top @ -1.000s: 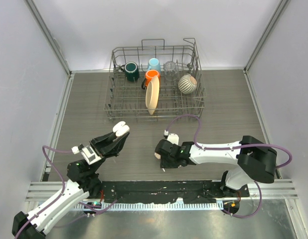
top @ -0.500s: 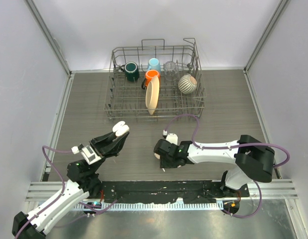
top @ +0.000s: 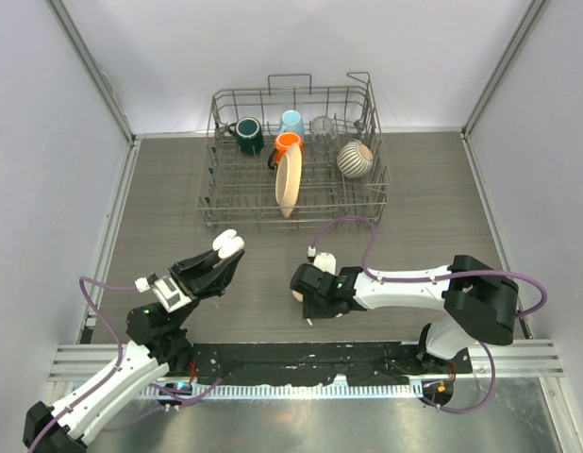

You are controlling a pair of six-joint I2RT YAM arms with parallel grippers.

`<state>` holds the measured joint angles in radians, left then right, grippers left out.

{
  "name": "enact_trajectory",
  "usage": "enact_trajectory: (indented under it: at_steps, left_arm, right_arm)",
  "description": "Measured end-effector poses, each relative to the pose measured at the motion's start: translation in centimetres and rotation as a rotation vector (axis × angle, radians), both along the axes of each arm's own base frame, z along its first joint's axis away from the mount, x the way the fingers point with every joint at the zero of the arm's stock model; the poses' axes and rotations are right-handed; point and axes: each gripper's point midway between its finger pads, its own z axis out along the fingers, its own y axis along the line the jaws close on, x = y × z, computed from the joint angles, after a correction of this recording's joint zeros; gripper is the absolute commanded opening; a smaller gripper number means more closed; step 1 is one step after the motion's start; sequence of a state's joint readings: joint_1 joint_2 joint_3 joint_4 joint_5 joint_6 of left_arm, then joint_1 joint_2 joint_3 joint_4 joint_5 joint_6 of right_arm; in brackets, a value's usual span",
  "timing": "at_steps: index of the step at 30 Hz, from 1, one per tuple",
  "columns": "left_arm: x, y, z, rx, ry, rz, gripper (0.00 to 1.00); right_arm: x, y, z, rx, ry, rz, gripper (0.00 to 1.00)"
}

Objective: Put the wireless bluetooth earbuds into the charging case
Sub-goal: Pick up the earbud from the center of the board.

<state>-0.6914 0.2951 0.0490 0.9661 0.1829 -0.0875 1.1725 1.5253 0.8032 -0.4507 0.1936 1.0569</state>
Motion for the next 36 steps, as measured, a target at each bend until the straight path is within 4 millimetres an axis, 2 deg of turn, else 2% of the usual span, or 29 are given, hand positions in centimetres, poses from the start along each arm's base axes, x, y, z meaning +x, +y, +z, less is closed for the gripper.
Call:
enact_trajectory:
  at_steps: [3,6,16,19,26,33,36]
  left_arm:
    - [0.0,0.0,0.0,-0.001,-0.001,0.0,0.0]
    - [-0.1,0.1,0.1,-0.003,-0.004,0.0,0.0]
    - [-0.2,0.2,0.3,-0.008,-0.009,0.0,0.0]
    - [-0.2,0.2,0.3,-0.009,-0.01,0.0,0.0]
    - [-0.3,0.2,0.3,-0.009,-0.01,0.0,0.0]
    - [-0.3,0.2,0.3,-0.008,-0.009,0.0,0.0]
    - [-0.2,0.2,0.3,-0.009,-0.009,0.0,0.0]
  right_arm:
    - [0.0,0.0,0.0,0.0,0.0,0.0,0.33]
    - [0.0,0.0,0.0,-0.002,-0.001,0.0,0.21]
    - [0.2,0.0,0.1,-0.003,-0.008,0.001,0.05]
    - [0.3,0.1,0.5,0.008,-0.022,0.001,0.03]
    - [1.3,0.6,3.4,0.09,-0.097,-0.016,0.02]
    - [2.1,0.4,4.4,0.101,-0.153,-0.022,0.01]
    - [2.8,0.6,6.1,0.143,-0.205,-0.028,0.01]
